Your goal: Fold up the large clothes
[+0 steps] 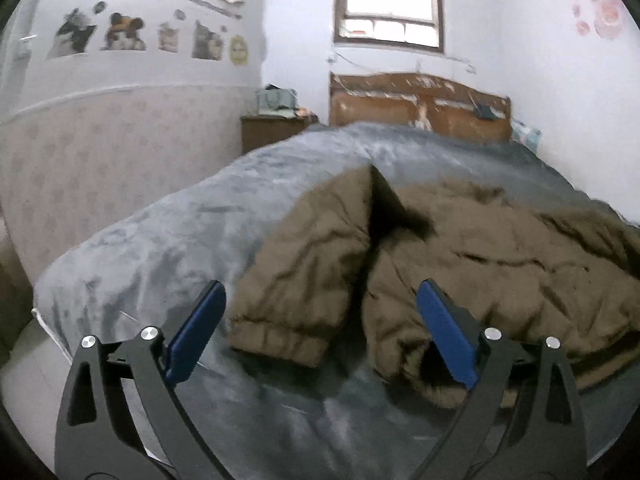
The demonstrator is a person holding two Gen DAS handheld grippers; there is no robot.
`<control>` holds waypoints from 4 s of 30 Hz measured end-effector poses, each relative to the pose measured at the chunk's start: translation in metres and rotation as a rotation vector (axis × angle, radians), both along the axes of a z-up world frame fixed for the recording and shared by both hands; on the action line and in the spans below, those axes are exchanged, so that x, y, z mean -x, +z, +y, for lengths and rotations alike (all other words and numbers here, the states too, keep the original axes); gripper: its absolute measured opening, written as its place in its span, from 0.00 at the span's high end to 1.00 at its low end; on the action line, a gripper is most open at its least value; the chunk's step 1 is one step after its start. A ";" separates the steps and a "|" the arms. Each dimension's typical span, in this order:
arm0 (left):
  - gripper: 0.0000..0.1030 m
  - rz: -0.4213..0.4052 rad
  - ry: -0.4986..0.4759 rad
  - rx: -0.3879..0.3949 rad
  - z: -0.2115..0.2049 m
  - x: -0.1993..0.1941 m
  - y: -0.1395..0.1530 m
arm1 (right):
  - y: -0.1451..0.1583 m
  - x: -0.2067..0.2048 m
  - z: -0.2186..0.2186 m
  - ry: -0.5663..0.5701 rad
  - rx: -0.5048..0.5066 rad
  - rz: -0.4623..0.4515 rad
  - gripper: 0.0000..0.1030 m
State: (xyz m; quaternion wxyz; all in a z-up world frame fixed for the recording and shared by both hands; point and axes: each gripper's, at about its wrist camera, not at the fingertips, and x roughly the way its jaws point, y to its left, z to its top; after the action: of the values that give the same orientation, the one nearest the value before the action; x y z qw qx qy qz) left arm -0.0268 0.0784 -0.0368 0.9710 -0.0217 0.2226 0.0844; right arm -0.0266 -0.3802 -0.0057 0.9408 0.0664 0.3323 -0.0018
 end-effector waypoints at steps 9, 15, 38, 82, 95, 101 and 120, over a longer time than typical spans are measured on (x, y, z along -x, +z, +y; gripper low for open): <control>0.10 0.187 0.004 -0.062 0.010 -0.046 -0.063 | -0.012 -0.009 -0.002 -0.022 -0.080 0.022 0.18; 0.69 0.269 -0.006 0.050 0.033 -0.073 -0.082 | -0.013 -0.008 -0.008 -0.020 -0.078 0.041 0.16; 0.93 -0.182 -0.267 -0.017 -0.082 -0.099 0.138 | 0.027 -0.036 -0.013 -0.008 -0.117 -0.091 0.16; 0.03 -0.186 -0.123 0.062 -0.004 -0.045 0.075 | 0.011 -0.146 0.271 0.236 -0.140 -0.008 0.07; 0.03 -0.198 -0.090 0.090 0.006 -0.045 0.085 | -0.051 -0.205 0.330 0.314 0.094 0.208 0.80; 0.03 -0.186 -0.125 0.066 -0.007 -0.055 0.089 | -0.015 -0.207 0.281 0.285 -0.013 0.112 0.87; 0.03 -0.054 -0.300 0.005 -0.134 -0.208 0.072 | -0.015 -0.309 0.055 -0.184 0.075 0.083 0.25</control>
State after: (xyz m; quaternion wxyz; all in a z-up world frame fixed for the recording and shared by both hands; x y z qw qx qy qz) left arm 0.1807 -0.0559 0.0347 0.9783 0.0071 0.1972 -0.0626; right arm 0.2820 -0.3252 -0.0204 0.9239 0.0615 0.3633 -0.1032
